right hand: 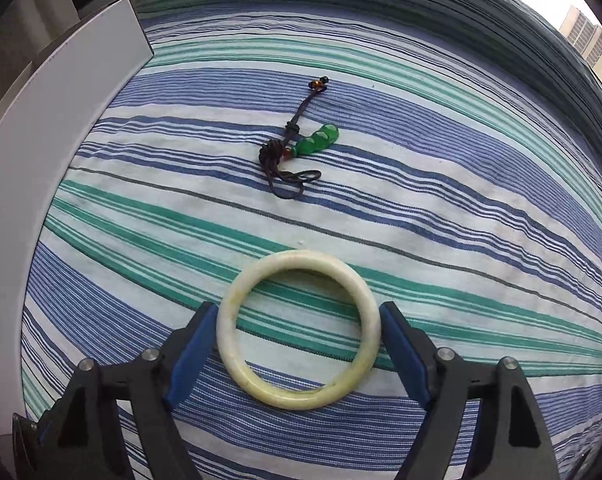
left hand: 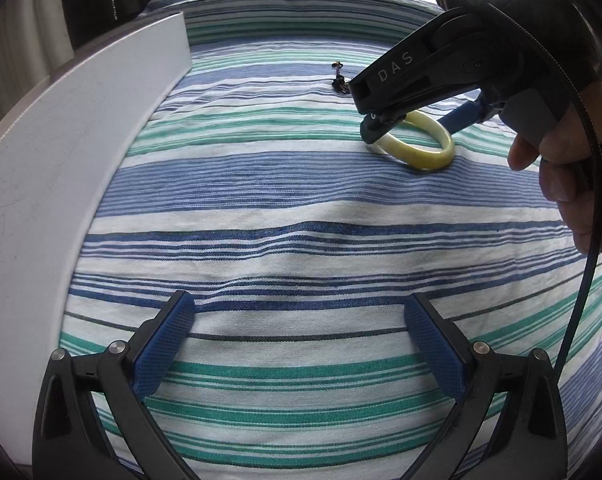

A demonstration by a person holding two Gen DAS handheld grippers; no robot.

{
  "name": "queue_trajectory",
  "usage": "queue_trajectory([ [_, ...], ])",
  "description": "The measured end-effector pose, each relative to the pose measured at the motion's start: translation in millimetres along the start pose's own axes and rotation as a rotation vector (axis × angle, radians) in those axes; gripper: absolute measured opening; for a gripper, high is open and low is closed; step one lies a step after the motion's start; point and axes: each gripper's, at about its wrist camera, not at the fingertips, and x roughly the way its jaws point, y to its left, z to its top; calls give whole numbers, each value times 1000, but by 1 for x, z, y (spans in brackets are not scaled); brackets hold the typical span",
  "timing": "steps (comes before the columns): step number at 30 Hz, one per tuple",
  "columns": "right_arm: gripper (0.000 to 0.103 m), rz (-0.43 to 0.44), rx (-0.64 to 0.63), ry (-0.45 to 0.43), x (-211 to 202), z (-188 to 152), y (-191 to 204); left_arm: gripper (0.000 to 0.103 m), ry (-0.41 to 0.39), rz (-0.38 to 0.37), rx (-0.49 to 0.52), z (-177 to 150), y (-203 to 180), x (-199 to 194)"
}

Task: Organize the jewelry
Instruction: 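Grasp the pale jade bangle with the right tool and lift it, then grasp the green pendant cord with the left tool while the right tool holds the jade bangle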

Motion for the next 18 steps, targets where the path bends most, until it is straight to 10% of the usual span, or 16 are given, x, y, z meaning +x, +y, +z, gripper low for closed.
queue_trajectory([
  [9,82,25,56,-23,-23,-52,-67,102,59,-38,38,12,0,-19],
  [18,82,11,56,-84,-47,-106,-108,103,21,-215,11,119,-9,-60],
])
